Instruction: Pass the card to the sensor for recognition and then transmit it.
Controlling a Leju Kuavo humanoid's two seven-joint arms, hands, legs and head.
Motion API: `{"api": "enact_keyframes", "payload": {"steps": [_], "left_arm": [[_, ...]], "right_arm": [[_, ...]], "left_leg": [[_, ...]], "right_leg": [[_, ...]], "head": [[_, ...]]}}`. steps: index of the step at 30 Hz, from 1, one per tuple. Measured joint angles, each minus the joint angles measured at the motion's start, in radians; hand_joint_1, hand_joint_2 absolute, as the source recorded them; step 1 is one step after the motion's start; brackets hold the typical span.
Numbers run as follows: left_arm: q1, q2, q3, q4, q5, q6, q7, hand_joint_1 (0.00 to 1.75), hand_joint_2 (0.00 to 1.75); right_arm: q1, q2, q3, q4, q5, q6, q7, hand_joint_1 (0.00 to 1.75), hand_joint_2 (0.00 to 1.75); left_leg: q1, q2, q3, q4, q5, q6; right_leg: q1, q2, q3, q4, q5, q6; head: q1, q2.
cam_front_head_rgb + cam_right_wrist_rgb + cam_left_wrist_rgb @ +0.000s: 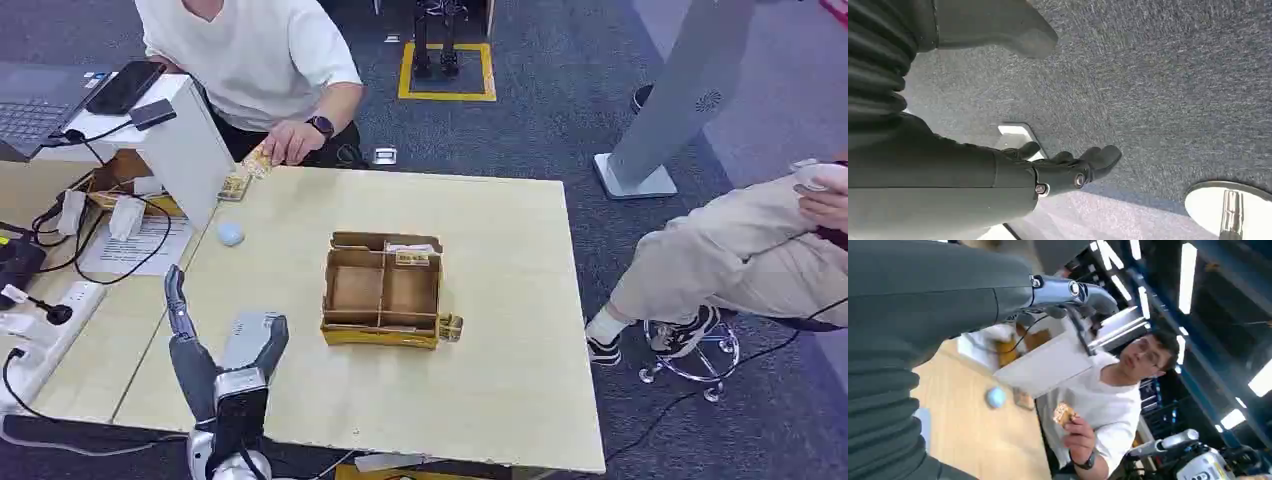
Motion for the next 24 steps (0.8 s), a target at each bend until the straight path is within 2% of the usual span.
{"api": "enact_keyframes", "payload": {"steps": [3, 8, 12, 13, 17, 24], "left_arm": [[0.009, -0.008, 0.064, -0.043, -0.197, 0.0, -0.006, 0.0, 1.75], [0.008, -0.014, 0.131, -0.083, -0.257, 0.0, -0.009, 0.0, 1.75], [0.009, -0.015, 0.151, -0.098, -0.265, 0.0, -0.009, 0.0, 1.75], [0.008, -0.016, 0.155, -0.099, -0.277, 0.0, -0.003, 0.0, 1.75], [-0.01, -0.016, 0.163, -0.099, -0.382, 0.0, 0.086, 0.0, 1.75], [-0.124, -0.013, 0.203, -0.089, -0.546, 0.0, 0.115, 0.0, 1.75]], "right_arm": [[-0.005, 0.0, 0.02, 0.0, 0.013, 0.0, 0.011, 0.0, 1.75], [-0.019, 0.001, 0.047, 0.0, 0.027, 0.0, 0.025, 0.0, 1.75], [-0.025, 0.001, 0.062, 0.0, 0.029, 0.0, 0.028, 0.0, 1.75], [-0.026, 0.001, 0.065, 0.0, 0.031, 0.0, 0.028, 0.0, 1.75], [-0.036, 0.001, 0.08, 0.0, 0.05, 0.0, 0.035, 0.0, 1.75], [-0.063, 0.005, 0.118, 0.0, 0.1, 0.0, 0.055, 0.0, 1.75]], "left_leg": [[0.0, 0.0, 0.0, 0.0, 0.0, 0.0], [0.0, 0.0, 0.001, 0.0, 0.0, 0.0], [0.0, 0.0, 0.001, 0.0, 0.0, 0.0], [0.0, 0.0, 0.001, 0.0, 0.0, 0.0], [0.0, 0.0, 0.001, 0.0, 0.0, 0.0], [0.0, 0.0, 0.001, 0.0, 0.001, -0.001]], "right_leg": [[0.0, 0.0, 0.0, 0.0, 0.0, 0.0], [0.0, 0.0, 0.0, 0.0, 0.0, 0.0], [0.0, 0.0, 0.0, 0.0, 0.0, 0.0], [0.0, 0.0, 0.0, 0.0, 0.0, 0.0], [0.0, 0.0, 0.0, 0.0, 0.0, 0.0], [0.0, 0.001, 0.0, 0.0, 0.001, 0.0]], "head": [[0.0, 0.0], [0.0, 0.0], [0.0, 0.0], [0.0, 0.0], [0.0, 0.0], [0.0, 0.0]]}}
